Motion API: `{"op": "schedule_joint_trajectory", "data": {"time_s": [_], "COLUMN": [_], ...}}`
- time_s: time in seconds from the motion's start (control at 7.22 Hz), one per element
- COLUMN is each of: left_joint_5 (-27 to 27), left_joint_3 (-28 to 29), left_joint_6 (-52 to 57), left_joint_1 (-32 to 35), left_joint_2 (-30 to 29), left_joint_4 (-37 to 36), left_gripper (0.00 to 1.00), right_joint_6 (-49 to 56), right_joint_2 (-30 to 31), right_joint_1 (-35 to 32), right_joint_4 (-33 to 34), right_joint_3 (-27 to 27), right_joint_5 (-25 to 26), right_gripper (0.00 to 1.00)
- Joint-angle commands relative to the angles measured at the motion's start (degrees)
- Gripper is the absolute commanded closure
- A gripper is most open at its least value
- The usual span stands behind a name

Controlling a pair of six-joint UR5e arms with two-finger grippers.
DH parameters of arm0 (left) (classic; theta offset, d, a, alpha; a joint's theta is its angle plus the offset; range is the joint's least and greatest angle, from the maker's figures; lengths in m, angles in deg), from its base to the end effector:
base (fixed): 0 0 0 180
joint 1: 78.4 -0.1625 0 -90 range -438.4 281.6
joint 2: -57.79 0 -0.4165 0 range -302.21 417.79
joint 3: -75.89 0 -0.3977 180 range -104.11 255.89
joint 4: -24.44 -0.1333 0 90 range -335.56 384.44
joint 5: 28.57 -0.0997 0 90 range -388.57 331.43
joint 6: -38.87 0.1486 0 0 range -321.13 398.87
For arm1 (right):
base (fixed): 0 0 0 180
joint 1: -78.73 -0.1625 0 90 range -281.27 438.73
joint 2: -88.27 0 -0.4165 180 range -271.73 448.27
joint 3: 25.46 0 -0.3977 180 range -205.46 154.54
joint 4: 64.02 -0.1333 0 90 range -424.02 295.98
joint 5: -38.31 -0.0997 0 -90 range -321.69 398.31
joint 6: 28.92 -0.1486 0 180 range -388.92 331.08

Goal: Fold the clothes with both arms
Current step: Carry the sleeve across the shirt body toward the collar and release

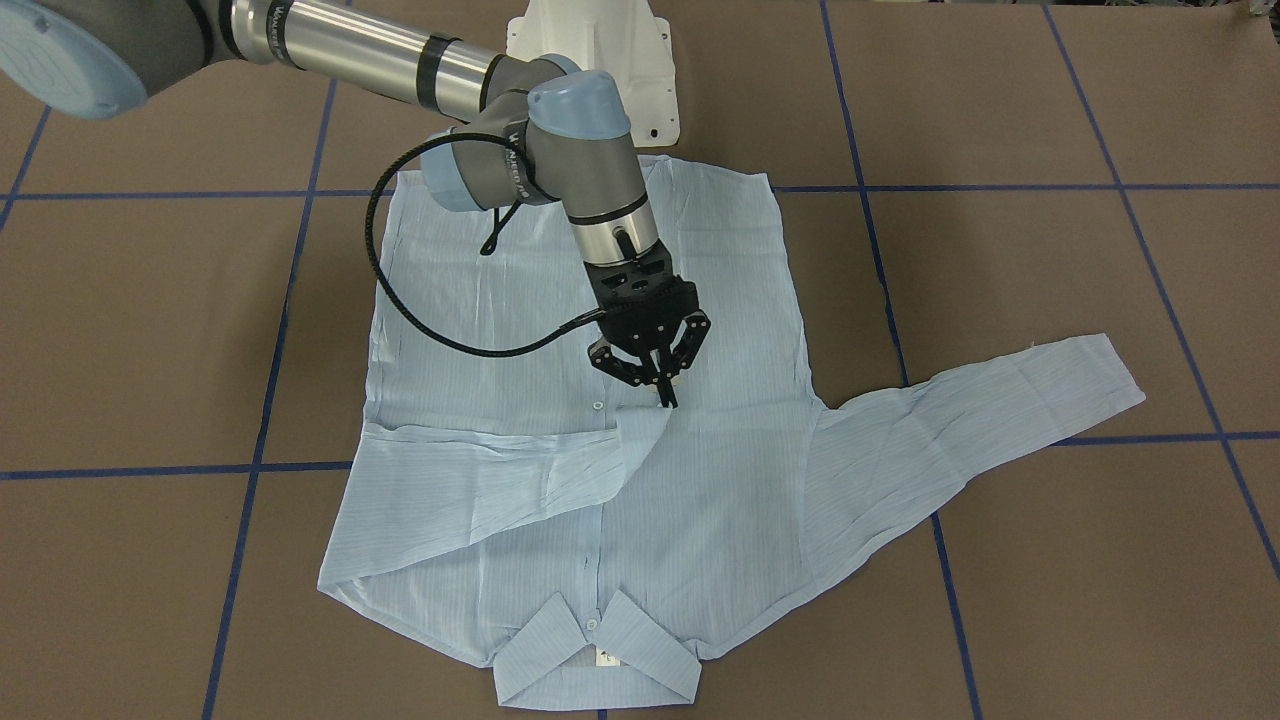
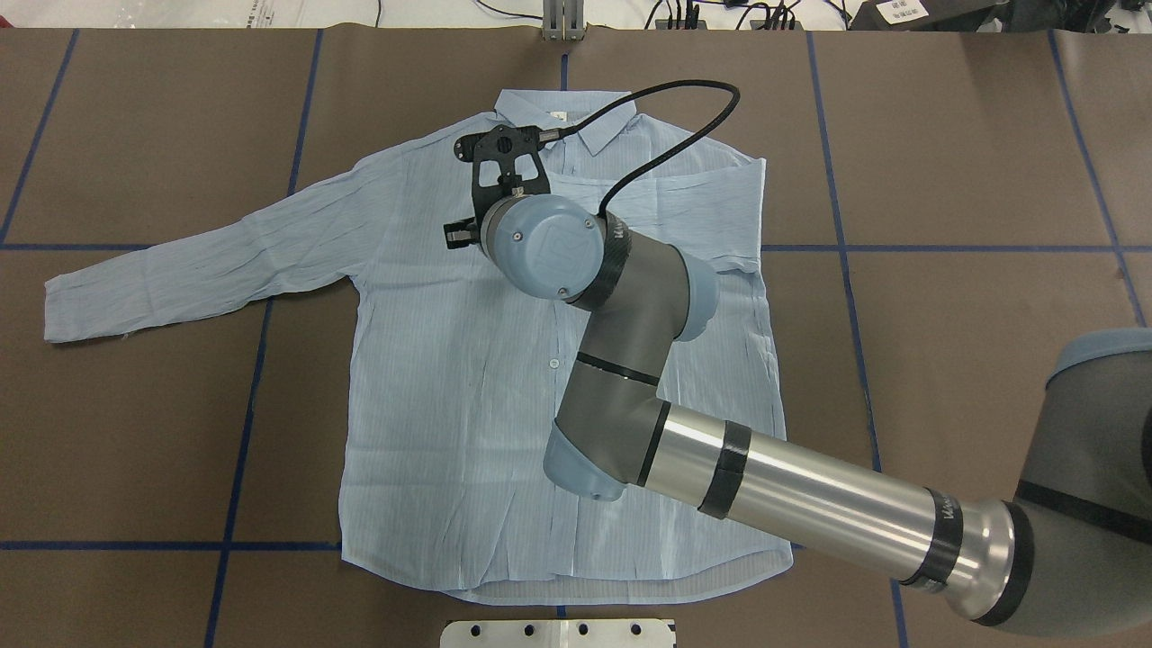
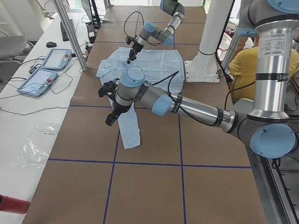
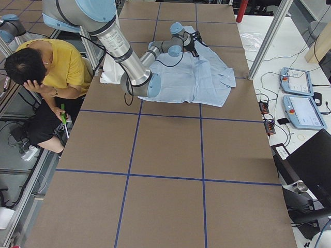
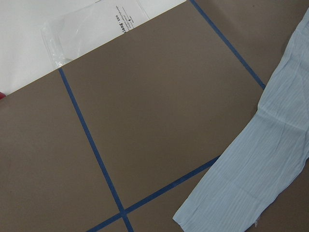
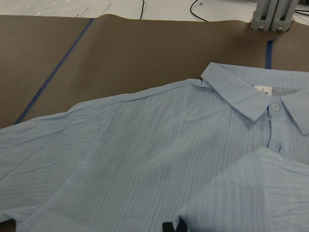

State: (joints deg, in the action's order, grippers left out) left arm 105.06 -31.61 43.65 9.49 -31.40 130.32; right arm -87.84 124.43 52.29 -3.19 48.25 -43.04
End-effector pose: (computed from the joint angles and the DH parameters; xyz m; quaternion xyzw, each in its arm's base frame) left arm -0.0117 -0.5178 0.5017 0.2686 0.3505 0.1576 0.8833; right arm -0.6702 -0.5071 0.1324 0.3190 -0.4504 0.0077 0.8338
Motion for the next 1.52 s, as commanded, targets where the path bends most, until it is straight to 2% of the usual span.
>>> {"op": "schedule_joint_trajectory", "data": {"time_s": [0.0,0.14,0.42,0.55,0.69,0.83,0.97,1.11,1.38], "left_joint_5": [-0.04,0.05,0.05,0.22,0.14,0.14,0.14,-0.38,-4.41], "left_joint_3": [0.09,0.7,0.8,0.27,1.57,4.11,7.18,10.43,20.69], "left_joint_6": [-0.04,0.05,-0.47,-0.39,-1.78,-6.49,-8.63,-15.7,-29.6], "left_joint_1": [0.0,-0.09,-0.09,-0.09,-0.26,-0.44,-2.53,-6.55,-14.2], "left_joint_2": [0.15,0.24,0.15,-0.2,-0.38,-0.55,-0.2,-0.03,0.93], "left_joint_4": [-0.07,-0.07,0.02,1.07,6.65,13.05,19.3,25.8,46.23], "left_gripper": [0.0,0.0,0.0,0.0,0.0,0.0,0.0,0.0,0.0], "right_joint_6": [-0.32,-1.02,-3.48,-7.4,-7.79,-6.84,-5.61,0.23,11.14], "right_joint_2": [-1.53,-3.01,-7.5,-5.94,-4.1,-0.69,3.78,9.4,22.05], "right_joint_1": [2.62,2.63,1.93,-1.73,-6.99,-13.57,-18.59,-22.73,-31.35], "right_joint_4": [1.12,4.78,19.52,20.37,20.2,19.68,19.76,19.94,19.68], "right_joint_3": [-1.82,-1.82,-0.86,-0.16,0.2,2.29,7.36,13.06,20.73], "right_joint_5": [1.28,1.19,0.93,0.15,-5.52,-17.93,-23.88,-28.47,-37.09], "right_gripper": [0.0,0.0,0.0,0.0,0.0,0.0,0.0,0.0,0.0]}}
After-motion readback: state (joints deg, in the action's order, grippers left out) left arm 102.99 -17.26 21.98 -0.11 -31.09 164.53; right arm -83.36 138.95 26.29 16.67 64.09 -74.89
